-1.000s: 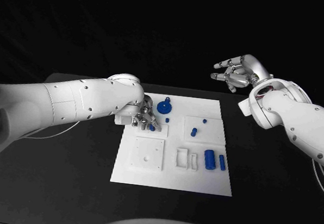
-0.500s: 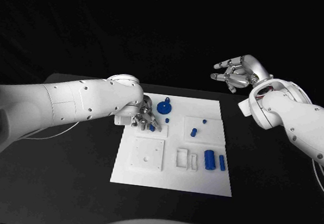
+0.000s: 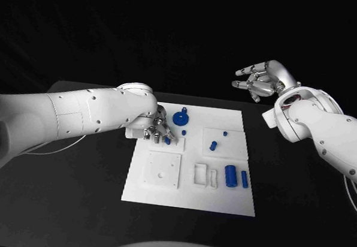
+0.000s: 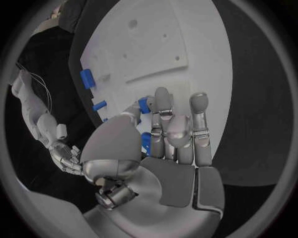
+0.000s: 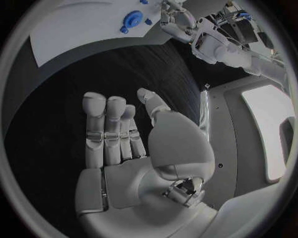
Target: Assemble the parts on the task board
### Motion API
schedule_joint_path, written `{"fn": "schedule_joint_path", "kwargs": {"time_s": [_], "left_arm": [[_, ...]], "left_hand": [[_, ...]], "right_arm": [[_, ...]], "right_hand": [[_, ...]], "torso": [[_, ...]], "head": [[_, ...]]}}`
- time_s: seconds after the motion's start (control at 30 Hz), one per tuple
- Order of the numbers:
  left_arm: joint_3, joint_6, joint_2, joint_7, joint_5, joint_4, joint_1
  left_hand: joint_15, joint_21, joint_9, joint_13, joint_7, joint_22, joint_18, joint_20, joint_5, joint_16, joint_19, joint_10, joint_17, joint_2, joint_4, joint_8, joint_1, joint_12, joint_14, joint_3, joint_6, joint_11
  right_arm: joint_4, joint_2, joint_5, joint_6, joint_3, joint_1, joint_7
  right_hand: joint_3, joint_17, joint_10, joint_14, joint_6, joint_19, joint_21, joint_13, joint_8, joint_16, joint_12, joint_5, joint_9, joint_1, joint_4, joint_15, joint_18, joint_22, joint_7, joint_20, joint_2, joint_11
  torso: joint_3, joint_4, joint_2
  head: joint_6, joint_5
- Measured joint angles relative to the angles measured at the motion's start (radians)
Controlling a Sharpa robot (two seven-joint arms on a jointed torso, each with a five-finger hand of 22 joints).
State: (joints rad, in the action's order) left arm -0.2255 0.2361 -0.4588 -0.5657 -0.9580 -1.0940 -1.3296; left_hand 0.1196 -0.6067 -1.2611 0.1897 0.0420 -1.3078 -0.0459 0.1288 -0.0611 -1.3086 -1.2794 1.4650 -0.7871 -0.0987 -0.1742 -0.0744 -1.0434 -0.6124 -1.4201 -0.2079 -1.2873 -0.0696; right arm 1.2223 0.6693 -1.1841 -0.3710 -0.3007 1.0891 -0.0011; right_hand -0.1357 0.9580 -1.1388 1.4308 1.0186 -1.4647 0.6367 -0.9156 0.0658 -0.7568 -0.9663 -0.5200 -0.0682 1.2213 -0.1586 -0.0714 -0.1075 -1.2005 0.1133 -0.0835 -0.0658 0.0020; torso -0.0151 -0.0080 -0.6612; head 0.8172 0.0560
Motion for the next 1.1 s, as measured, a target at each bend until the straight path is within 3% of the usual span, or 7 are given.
{"fn": "schedule_joint_path", "kwargs": {"time_s": [0.3, 0.67, 1.1], "left_arm": [[0.0, -0.003, 0.0, -0.002, 0.0, -0.001, 0.0], [0.0, -0.009, -0.004, -0.003, 0.001, -0.005, 0.001], [0.0, -0.012, -0.006, -0.003, 0.002, -0.007, 0.002]], "left_hand": [[0.0, 0.0, 0.0, -0.001, -0.002, 0.0, 0.0, 0.004, 0.004, 0.0, -0.004, 0.0, 0.0, -0.031, -0.033, 0.0, -0.01, 0.0, 0.0, -0.004, -0.002, 0.0], [0.004, 0.0, 0.009, -0.006, -0.003, 0.0, 0.0, 0.007, 0.008, 0.011, 0.0, 0.0, 0.008, -0.097, -0.103, 0.003, -0.001, 0.01, 0.004, 0.016, -0.004, 0.0], [0.007, 0.003, 0.022, -0.01, -0.004, 0.0, 0.0, 0.011, 0.008, 0.015, 0.004, 0.0, 0.01, -0.113, -0.113, 0.004, 0.016, 0.015, 0.007, 0.025, -0.006, 0.0]], "right_arm": [[0.0, 0.0, 0.0, 0.0, 0.0, 0.0, 0.0], [-0.001, 0.0, -0.001, 0.0, 0.0, 0.0, 0.0], [-0.001, 0.0, -0.002, 0.0, 0.0, -0.001, 0.0]], "right_hand": [[0.0, 0.0, 0.0, 0.0, 0.0, 0.0, 0.0, 0.0, 0.0, 0.0, 0.0, 0.0, 0.0, 0.0, 0.0, 0.0, 0.0, 0.0, 0.0, 0.0, 0.0, 0.0], [0.0, 0.0, 0.0, 0.0, 0.0, 0.0, 0.0, 0.0, 0.0, 0.0, 0.0, 0.0, 0.0, 0.0, 0.0, 0.0, 0.0, 0.0, 0.0, 0.0, 0.0, 0.0], [0.0, 0.0, 0.0, 0.0, 0.0, 0.0, 0.0, 0.0, 0.0, 0.0, 0.0, 0.0, 0.0, 0.0, 0.0, 0.0, 0.0, 0.0, 0.0, 0.0, 0.0, 0.0]], "torso": [[-0.0001, 0.0001, 0.0], [-0.0006, 0.0, 0.0], [-0.0006, 0.0001, 0.0]], "head": [[0.001, 0.0], [0.002, 0.001], [0.001, 0.0]]}}
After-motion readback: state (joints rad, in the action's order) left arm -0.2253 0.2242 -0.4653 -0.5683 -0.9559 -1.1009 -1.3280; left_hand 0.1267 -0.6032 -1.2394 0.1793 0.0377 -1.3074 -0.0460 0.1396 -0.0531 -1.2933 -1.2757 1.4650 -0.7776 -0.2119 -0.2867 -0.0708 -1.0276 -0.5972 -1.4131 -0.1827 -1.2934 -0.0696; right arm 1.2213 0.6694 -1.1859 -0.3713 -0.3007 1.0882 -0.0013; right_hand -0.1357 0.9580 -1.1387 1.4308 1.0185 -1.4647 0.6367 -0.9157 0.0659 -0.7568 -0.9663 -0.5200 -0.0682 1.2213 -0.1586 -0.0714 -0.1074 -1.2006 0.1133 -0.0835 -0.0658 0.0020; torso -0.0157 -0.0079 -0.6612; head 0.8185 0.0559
